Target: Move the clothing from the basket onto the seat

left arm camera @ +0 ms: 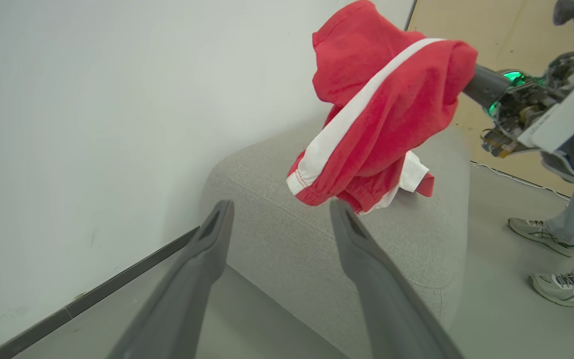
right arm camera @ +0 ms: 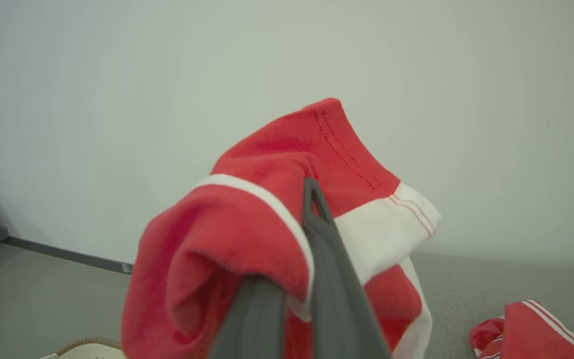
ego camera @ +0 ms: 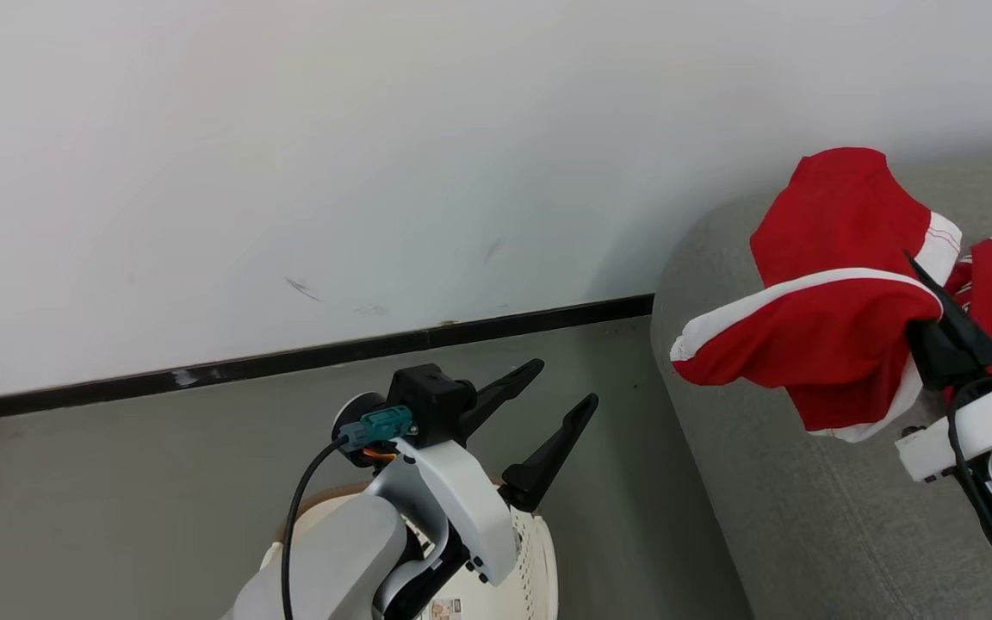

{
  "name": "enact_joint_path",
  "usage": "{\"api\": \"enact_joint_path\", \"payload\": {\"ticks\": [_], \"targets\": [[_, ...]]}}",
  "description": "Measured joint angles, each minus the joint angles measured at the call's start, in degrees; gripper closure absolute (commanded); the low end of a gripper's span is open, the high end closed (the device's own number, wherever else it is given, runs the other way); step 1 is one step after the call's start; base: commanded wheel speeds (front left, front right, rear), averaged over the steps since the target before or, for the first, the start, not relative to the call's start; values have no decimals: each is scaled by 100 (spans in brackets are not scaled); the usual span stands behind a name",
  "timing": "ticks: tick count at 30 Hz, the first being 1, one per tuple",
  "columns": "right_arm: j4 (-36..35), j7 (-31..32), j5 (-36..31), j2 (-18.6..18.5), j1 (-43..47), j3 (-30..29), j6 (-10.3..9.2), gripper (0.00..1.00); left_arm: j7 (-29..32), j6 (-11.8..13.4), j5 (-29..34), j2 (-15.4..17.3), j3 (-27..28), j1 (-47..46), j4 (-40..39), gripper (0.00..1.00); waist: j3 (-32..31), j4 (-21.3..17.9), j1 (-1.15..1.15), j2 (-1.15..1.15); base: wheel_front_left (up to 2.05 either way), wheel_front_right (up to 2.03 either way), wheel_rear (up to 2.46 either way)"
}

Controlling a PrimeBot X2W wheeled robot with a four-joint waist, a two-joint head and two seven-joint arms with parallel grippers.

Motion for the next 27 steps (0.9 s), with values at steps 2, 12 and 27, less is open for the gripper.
{"api": "enact_joint_path", "payload": {"ticks": [2, 12, 27], "targets": [[-93, 0, -42, 4, 82, -114, 0, 100, -3, 0, 14, 34, -1, 0, 13, 0, 6, -94, 0, 0, 0, 0, 0], [-435, -1, -179, 151, 465, -500, 0, 100, -97, -24, 83, 80, -27, 0, 32, 0, 38, -569, 0, 0, 0, 0, 0], [-905, 0, -274, 182, 738, -683, 0, 100, -193, -24, 83, 102, -16, 1, 43, 0, 162, -1262, 0, 0, 0, 0, 0]]}}
